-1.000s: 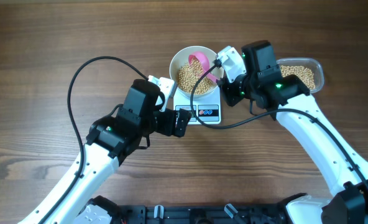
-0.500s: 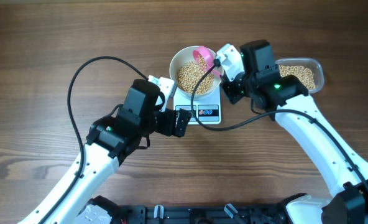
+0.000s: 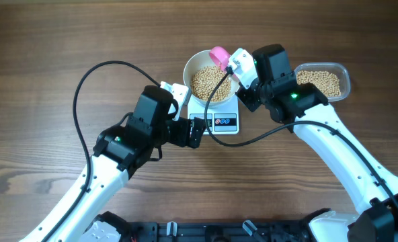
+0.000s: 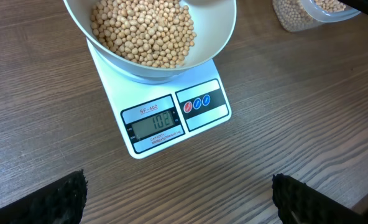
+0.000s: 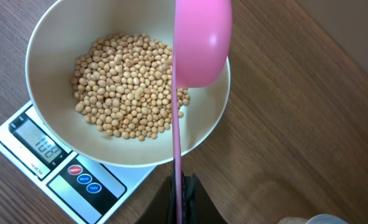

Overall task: Scoop item into bowl and weigh 150g on scale
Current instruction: 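Tilt the pink scoop with the right gripper to pour soybeans into the bowl, then move the empty scoop right back to the soybean tub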

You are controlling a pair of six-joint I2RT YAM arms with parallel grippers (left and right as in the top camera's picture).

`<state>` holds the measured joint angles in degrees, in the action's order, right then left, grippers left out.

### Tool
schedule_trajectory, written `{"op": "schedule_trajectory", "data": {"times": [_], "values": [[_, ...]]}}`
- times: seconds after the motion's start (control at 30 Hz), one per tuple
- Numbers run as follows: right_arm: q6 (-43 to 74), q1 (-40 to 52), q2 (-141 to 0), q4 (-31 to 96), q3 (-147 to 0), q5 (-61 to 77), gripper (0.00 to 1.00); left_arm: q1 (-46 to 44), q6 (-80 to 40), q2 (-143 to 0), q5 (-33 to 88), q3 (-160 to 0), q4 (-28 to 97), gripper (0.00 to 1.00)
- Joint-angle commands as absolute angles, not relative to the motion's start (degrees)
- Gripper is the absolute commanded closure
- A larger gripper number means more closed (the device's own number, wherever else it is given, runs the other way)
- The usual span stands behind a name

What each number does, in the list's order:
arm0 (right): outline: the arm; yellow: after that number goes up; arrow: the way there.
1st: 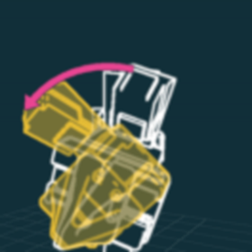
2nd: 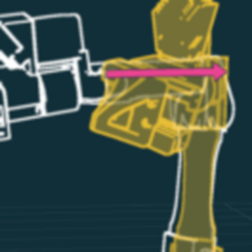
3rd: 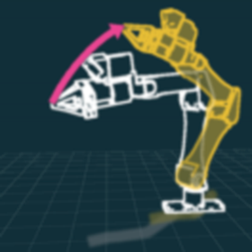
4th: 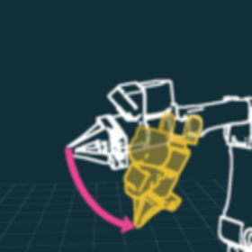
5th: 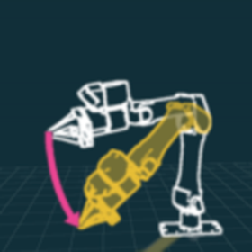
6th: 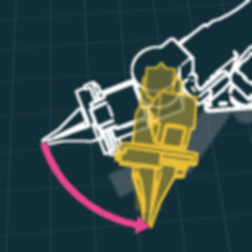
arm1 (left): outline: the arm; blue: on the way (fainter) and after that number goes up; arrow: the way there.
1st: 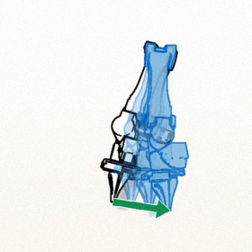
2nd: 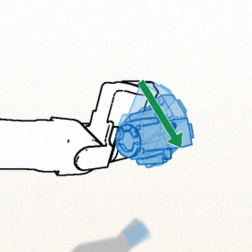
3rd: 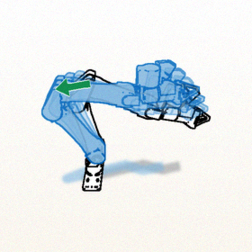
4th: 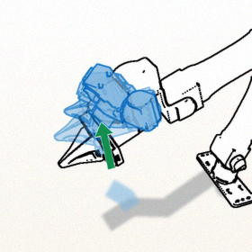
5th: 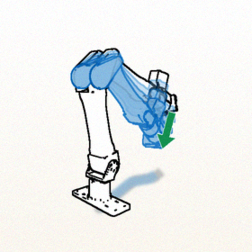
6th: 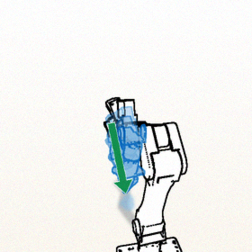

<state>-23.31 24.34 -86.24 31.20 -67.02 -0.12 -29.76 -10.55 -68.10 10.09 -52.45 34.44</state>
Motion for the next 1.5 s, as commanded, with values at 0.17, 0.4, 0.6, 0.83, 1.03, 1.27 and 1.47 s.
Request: {"op": "schedule_trajectory", "data": {"times": [0.17,0.4,0.6,0.83,1.03,1.27,1.47], "values": [[-23.97,25.87,-83.94,27.4,-68.2,-1.1,0.96,-30.0,-9.45,-68.38,9.52,-52.4,34.35,0.0],[-20.93,25.91,-84.2,29.45,-67.9,3.88,0.96,-30.0,-9.45,-68.38,9.52,-52.4,34.33,0.0],[-4.75,25.45,-83.77,25.28,-68.2,7.6,0.96,-30.0,-9.45,-68.38,9.52,-52.4,34.33,0.0],[0.23,13.32,-79.22,25.32,-70.54,17.04,0.96,-30.0,-9.45,-68.38,9.52,-52.4,34.35,0.0],[6.92,-7.66,-77.56,32.25,-70.54,24.51,0.96,-30.0,-9.45,-68.38,9.52,-52.4,34.33,0.0],[7.44,-20.82,-77.56,43.72,-70.52,24.43,0.96,-30.0,-9.45,-68.38,9.5,-52.4,34.35,0.0],[7.49,-21.34,-77.56,44.86,-70.5,17.04,0.95,-30.0,-9.45,-68.38,9.52,-52.4,34.35,0.0]]}}
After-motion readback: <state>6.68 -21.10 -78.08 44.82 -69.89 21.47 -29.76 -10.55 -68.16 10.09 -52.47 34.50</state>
